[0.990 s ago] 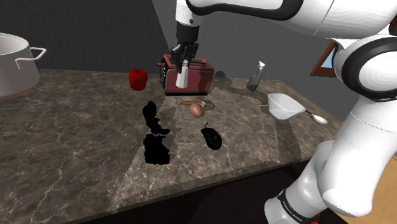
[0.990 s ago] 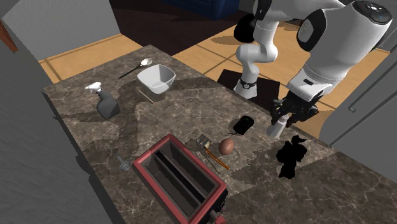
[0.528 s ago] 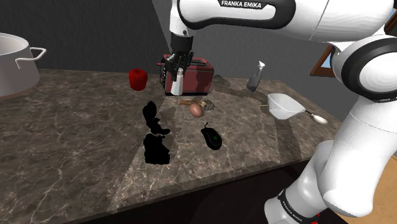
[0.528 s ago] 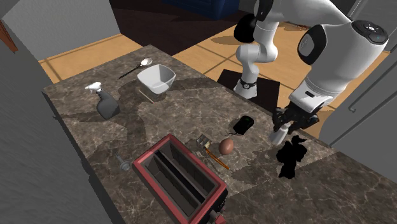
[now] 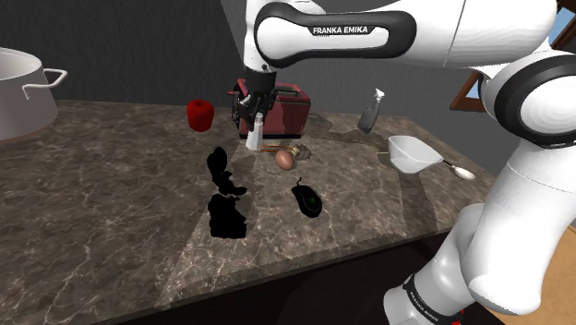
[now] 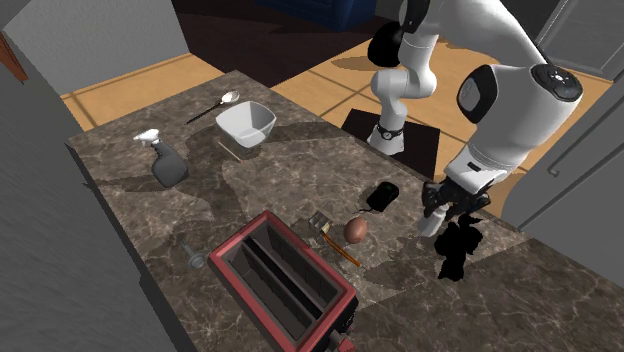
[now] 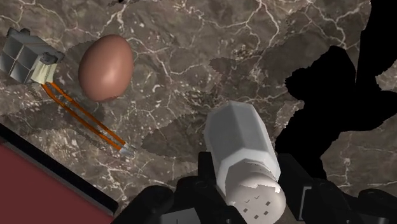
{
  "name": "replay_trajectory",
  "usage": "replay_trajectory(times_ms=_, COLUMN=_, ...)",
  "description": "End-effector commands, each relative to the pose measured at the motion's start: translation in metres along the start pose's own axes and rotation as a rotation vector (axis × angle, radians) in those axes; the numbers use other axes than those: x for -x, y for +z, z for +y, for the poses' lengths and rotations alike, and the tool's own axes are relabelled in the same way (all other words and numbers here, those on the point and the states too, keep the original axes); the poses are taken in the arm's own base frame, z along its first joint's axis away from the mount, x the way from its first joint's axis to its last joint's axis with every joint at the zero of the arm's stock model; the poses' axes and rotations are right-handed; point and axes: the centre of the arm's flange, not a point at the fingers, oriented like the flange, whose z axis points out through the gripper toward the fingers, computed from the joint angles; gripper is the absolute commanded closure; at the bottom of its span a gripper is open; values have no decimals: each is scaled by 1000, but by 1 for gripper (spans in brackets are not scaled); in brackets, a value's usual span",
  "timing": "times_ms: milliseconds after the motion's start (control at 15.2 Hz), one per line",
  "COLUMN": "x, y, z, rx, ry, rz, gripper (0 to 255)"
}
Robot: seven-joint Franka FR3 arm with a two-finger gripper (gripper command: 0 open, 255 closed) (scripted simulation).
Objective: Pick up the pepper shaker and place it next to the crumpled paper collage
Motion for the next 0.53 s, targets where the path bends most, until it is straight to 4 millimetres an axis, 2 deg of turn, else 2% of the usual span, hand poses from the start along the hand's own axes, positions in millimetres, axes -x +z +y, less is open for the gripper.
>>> replay_trajectory(times_ms=0, x=0, y=11, z=-1, rx=0, ry=0, rz=1, gripper=255)
replay_trajectory(times_ms=462, x=1, y=47, z=-4, rx=0, ry=0, rz=1, gripper=255)
